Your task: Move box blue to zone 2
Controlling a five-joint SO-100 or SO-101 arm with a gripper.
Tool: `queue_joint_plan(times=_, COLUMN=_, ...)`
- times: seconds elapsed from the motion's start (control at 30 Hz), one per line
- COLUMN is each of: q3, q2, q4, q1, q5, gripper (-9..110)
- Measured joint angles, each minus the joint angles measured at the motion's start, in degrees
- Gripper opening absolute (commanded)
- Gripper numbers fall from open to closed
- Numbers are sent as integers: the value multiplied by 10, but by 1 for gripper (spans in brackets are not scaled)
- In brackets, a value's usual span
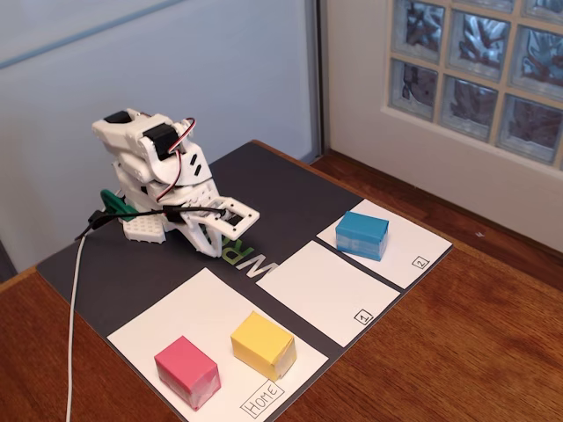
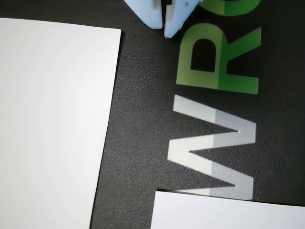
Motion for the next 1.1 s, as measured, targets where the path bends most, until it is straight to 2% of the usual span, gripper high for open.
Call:
queue_joint_plan(times=0.43, q3=2, q2=27, q4=69, q1=-24, q5=12, gripper=0)
queue_joint_plan(times=1.1, q3=2, q2=28, q4=81, q1=-20, q5=4, gripper=0)
